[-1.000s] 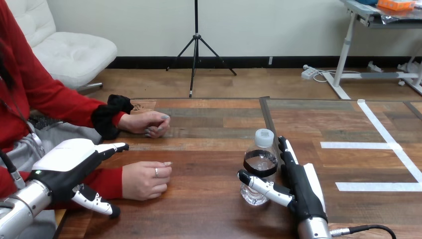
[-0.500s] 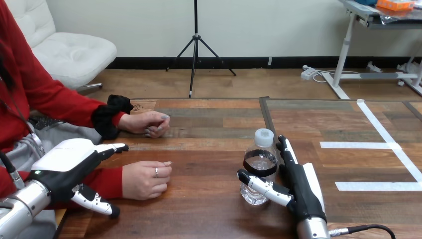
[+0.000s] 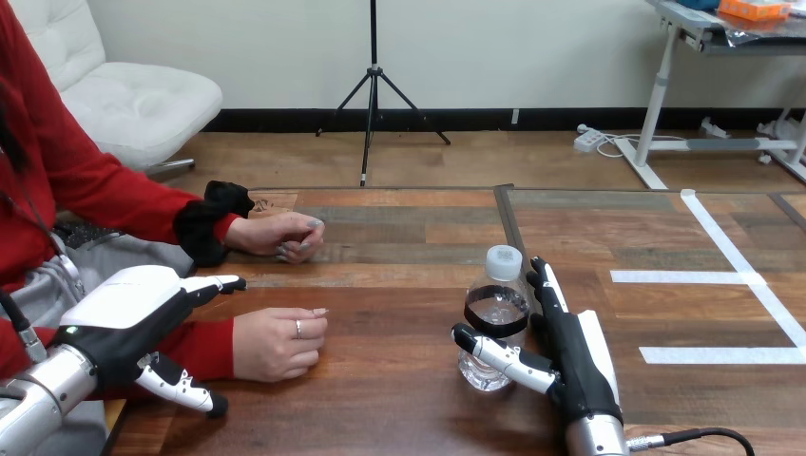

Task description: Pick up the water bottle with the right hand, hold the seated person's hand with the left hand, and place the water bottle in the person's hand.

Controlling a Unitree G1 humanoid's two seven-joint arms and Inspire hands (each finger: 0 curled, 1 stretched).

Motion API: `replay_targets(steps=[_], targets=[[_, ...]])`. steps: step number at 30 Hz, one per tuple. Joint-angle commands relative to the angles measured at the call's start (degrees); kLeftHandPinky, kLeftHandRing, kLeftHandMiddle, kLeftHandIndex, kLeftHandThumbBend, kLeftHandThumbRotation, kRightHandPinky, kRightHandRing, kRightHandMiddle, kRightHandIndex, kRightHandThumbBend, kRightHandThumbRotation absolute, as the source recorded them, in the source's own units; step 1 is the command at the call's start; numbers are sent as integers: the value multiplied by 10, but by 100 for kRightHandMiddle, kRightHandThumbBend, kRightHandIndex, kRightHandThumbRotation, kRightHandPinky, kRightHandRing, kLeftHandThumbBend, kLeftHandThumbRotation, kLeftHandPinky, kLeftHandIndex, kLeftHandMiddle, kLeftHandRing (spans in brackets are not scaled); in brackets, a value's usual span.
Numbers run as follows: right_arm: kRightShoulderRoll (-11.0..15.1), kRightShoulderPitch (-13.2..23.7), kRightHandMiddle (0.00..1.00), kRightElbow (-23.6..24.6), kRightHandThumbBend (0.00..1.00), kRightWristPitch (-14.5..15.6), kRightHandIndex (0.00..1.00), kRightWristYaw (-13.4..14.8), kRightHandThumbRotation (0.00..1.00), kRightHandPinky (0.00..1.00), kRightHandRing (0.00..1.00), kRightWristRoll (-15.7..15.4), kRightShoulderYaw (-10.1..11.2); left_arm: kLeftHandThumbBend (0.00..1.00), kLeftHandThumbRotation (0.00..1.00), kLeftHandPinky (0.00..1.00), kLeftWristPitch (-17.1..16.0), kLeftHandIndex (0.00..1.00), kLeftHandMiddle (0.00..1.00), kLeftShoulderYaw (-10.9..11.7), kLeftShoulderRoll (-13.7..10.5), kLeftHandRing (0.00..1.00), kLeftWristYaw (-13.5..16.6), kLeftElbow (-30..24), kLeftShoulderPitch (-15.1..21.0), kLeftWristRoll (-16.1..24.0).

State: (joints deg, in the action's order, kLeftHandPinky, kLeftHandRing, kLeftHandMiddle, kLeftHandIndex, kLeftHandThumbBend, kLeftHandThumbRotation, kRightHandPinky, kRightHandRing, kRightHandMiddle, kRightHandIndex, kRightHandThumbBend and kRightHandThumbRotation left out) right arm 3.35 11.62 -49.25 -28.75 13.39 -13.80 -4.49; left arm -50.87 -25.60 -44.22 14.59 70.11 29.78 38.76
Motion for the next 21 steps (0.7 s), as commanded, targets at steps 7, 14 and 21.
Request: replay_targets(steps=[7,14,21], targets=[[-30,34,97,-20,100,24,100,11,40,94,98,-8,-14,100,26,77,0,88,88,17,-13,86,1,-13,21,-11],[-38,35,96,-15,100,28,100,26,37,92,97,-11,-15,100,26,77,1,88,88,17,-12,86,5,-15,21,-10],[-46,39,95,-18,100,25,99,48,33,87,95,-19,-21,100,26,76,-2,87,87,15,-9,85,14,-11,21,-8]])
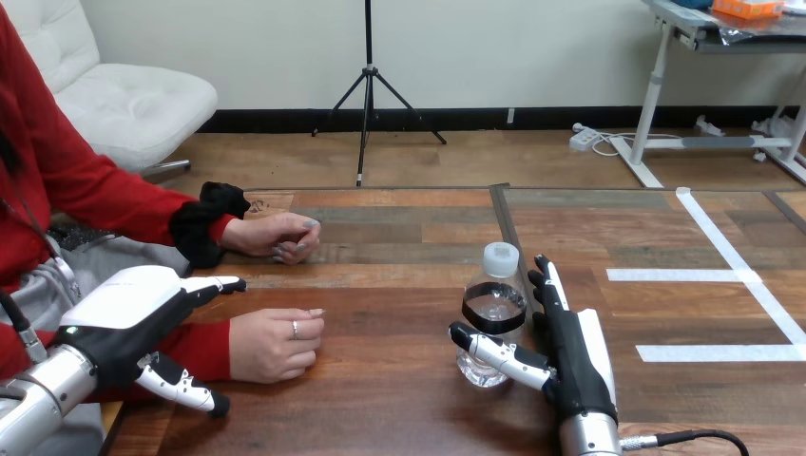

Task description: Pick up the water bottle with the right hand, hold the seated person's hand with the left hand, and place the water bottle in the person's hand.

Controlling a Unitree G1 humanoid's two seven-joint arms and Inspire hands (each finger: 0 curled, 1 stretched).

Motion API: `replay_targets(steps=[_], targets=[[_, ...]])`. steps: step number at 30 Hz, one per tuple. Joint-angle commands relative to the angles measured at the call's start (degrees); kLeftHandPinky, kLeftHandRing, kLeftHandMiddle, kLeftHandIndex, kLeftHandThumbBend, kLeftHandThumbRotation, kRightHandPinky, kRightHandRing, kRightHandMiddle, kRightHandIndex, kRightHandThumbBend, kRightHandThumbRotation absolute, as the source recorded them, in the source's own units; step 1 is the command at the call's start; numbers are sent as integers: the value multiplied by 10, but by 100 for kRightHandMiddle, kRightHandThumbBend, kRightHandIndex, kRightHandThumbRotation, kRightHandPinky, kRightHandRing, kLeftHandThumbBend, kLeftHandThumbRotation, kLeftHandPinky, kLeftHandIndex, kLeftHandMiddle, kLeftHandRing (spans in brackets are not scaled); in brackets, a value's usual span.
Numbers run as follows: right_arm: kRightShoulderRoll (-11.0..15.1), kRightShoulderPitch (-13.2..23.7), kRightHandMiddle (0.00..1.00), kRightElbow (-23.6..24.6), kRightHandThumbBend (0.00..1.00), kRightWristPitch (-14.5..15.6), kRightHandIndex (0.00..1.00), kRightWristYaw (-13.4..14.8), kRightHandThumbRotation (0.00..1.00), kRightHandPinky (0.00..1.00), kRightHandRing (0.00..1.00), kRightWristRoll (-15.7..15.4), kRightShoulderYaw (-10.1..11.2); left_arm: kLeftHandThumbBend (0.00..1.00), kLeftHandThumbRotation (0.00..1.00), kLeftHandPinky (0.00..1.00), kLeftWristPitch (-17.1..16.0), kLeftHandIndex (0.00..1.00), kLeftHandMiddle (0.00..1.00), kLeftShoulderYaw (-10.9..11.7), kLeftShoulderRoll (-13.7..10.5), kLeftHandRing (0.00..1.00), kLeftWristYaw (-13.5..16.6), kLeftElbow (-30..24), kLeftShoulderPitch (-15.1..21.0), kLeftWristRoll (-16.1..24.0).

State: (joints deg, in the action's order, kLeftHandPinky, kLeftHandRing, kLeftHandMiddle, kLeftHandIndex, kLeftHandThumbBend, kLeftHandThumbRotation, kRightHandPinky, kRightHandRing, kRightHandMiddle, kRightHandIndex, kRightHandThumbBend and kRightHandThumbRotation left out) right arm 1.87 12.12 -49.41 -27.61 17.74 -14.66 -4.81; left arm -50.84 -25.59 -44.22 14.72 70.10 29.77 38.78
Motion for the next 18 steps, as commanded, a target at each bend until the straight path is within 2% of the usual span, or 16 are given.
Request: replay_targets(steps=[1,11,18], targets=[[-32,35,95,-16,100,15,99,7,33,87,94,-11,-18,100,26,76,-2,87,87,16,-9,85,11,-10,21,-9],[-46,40,95,-10,98,34,99,23,30,83,93,-18,-24,100,27,77,3,88,88,16,-10,86,0,-12,21,-11],[-57,40,96,-2,97,47,99,25,27,84,94,-19,-28,100,29,77,2,88,88,15,-10,86,5,-11,21,-10]])
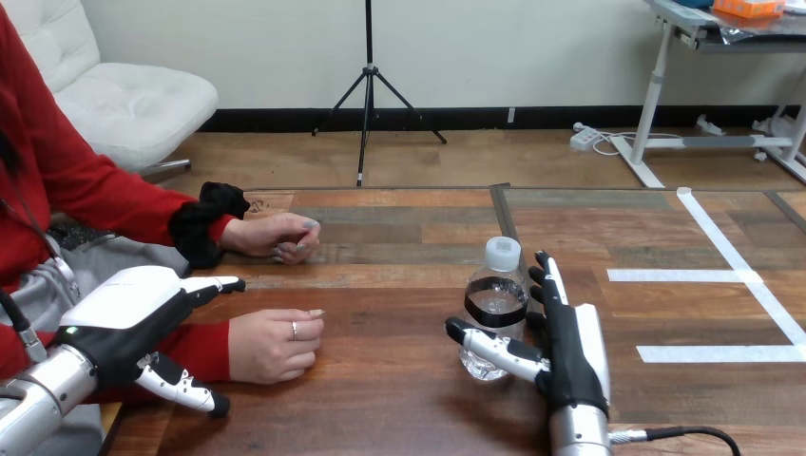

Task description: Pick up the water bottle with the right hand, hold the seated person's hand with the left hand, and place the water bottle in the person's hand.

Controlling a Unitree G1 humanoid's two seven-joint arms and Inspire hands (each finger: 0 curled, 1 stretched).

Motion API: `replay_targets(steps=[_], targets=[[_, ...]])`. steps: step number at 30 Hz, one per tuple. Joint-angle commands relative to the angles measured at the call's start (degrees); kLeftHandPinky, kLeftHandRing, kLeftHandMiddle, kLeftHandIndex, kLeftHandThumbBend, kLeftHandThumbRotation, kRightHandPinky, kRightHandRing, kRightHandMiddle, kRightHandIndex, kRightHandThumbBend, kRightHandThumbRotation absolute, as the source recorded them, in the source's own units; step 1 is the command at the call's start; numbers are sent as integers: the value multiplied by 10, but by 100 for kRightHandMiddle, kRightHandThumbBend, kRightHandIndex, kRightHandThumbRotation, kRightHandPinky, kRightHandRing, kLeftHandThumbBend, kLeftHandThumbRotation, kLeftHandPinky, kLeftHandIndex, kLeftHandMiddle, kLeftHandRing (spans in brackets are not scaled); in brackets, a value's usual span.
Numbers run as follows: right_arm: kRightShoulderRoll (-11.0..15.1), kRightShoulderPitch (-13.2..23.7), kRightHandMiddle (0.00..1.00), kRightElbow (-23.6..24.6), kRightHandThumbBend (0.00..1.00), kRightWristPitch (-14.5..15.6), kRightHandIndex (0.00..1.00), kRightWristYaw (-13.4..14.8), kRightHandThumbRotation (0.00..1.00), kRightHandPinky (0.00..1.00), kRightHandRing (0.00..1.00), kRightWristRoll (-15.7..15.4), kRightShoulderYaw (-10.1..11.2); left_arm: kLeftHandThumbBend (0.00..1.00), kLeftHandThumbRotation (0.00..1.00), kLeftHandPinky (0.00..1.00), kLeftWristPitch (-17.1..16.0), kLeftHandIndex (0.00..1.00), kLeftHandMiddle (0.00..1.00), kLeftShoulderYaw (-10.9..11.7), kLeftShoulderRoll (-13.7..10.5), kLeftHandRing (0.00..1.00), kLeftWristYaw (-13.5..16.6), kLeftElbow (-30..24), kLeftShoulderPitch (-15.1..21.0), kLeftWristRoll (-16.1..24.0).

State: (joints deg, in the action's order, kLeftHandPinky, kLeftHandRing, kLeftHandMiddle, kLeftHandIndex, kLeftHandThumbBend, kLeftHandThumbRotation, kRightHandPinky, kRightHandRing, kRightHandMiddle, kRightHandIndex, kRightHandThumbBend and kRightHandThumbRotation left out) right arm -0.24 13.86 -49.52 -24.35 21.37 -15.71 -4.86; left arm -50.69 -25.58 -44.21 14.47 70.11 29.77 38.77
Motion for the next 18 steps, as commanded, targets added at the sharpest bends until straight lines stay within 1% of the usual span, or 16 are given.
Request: replay_targets(steps=[1,5,8,12,18], targets=[[-37,23,96,0,97,15,99,-11,27,84,94,-9,-28,100,28,77,1,88,88,16,-10,86,5,-11,21,-10],[-41,23,96,2,97,18,99,-10,26,85,94,-12,-30,100,28,77,2,88,88,16,-10,86,2,-13,20,-12],[-44,23,96,2,97,19,99,-7,26,86,94,-16,-33,100,26,77,1,88,88,15,-10,86,7,-12,20,-10],[-47,23,96,-1,97,13,99,-3,26,88,95,-19,-35,100,24,77,0,88,88,14,-10,86,10,-9,21,-8],[-53,24,95,-5,97,7,98,3,25,89,95,-15,-36,100,25,77,1,88,88,13,-12,86,15,-11,20,-5]])
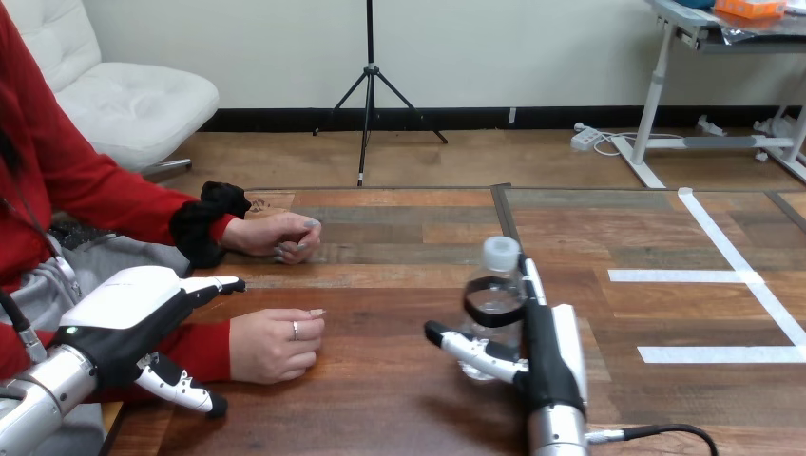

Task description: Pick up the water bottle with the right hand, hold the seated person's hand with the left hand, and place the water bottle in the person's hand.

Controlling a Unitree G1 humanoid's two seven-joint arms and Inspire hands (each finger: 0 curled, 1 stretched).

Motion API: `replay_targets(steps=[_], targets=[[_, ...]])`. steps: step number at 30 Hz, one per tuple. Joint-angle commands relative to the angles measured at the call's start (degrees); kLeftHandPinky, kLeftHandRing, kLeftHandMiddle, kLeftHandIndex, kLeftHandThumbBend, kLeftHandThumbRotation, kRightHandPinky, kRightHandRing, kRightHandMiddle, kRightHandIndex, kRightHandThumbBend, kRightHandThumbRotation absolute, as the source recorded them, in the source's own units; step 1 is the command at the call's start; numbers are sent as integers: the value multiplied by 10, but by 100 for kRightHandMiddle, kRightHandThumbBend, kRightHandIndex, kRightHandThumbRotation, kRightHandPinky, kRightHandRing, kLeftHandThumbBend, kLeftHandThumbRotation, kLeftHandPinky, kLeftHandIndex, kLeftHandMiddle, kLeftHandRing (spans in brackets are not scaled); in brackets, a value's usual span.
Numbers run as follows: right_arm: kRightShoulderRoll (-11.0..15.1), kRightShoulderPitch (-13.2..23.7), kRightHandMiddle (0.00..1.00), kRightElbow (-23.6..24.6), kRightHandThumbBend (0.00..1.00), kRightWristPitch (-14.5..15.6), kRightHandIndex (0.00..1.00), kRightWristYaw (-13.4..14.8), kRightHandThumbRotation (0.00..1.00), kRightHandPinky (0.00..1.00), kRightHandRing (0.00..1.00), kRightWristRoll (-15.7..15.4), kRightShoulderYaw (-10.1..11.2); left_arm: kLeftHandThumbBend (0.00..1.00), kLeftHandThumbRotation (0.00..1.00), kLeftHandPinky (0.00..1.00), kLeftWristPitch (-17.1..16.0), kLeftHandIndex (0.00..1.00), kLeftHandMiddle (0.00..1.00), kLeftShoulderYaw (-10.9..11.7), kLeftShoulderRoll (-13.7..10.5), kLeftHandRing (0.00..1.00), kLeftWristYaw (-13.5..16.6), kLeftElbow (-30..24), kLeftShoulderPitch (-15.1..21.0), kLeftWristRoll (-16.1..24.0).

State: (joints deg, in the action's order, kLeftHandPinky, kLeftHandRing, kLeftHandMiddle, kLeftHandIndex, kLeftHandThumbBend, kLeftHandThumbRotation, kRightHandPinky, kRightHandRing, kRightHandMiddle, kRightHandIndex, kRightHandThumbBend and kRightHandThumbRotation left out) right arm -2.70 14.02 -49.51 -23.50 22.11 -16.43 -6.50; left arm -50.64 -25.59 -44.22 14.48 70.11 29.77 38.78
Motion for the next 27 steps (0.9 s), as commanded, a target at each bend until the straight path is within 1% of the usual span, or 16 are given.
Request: replay_targets(steps=[1,6,11,12,13,18,21,26,27], targets=[[-29,22,95,-5,97,-3,98,-4,25,88,95,-6,-20,100,25,77,0,88,88,13,-13,86,16,-11,20,-4],[-35,22,94,-10,96,-10,97,1,22,82,94,0,-17,100,25,77,-1,88,88,15,-13,86,9,-11,19,-9],[-41,22,92,-16,93,-23,95,9,15,77,91,6,-14,100,23,77,-3,88,88,18,-12,86,4,-12,18,-14],[-43,23,92,-17,93,-26,95,12,14,76,90,9,-12,100,23,77,-4,88,88,17,-13,86,6,-12,18,-13],[-44,23,90,-18,91,-29,94,14,10,73,88,11,-11,100,23,77,-4,88,88,17,-13,86,8,-13,18,-12],[-50,24,87,-24,89,-34,91,23,4,66,84,19,-8,100,23,76,-3,88,88,14,-15,86,16,-14,17,-6],[-52,26,84,-28,88,-40,88,29,2,63,80,21,-7,100,23,76,-3,88,87,15,-15,85,15,-13,18,-7],[-51,29,78,-35,85,-51,79,40,0,58,72,22,-8,100,22,76,-2,88,87,14,-15,85,11,-12,18,-8],[-50,30,77,-40,84,-59,78,44,0,58,71,23,-8,100,22,76,-2,88,88,14,-16,85,9,-12,19,-8]])
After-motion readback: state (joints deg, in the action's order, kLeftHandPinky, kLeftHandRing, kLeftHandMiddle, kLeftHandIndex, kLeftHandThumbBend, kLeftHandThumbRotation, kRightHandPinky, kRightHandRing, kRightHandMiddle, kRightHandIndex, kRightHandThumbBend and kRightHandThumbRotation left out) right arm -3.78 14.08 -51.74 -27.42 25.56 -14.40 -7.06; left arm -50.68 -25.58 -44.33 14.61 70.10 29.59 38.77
